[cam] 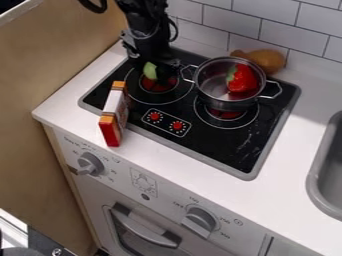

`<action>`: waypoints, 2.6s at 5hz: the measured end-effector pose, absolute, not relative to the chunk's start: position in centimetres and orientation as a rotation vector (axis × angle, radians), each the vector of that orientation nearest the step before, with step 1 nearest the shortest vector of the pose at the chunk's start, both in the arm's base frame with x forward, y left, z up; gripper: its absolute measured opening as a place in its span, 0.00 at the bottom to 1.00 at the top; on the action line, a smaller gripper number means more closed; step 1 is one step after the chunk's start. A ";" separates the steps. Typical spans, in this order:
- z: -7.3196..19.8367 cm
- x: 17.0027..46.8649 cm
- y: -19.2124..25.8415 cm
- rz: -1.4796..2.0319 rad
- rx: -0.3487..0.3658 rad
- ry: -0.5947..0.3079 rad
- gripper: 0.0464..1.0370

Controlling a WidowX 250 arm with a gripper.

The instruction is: Moved the green object below the right side burner

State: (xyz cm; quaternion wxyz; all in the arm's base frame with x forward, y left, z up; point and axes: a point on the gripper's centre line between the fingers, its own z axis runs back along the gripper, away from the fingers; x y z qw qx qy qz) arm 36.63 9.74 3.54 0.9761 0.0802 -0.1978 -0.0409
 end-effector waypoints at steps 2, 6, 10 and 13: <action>4.1 35.5 9.1 -0.064 0.164 -0.268 0.65; 13.2 32.6 2.0 -0.014 0.203 -0.134 0.64; 7.6 28.4 -7.4 0.058 0.179 -0.172 0.64; 3.8 28.8 -7.0 0.024 0.227 -0.242 0.64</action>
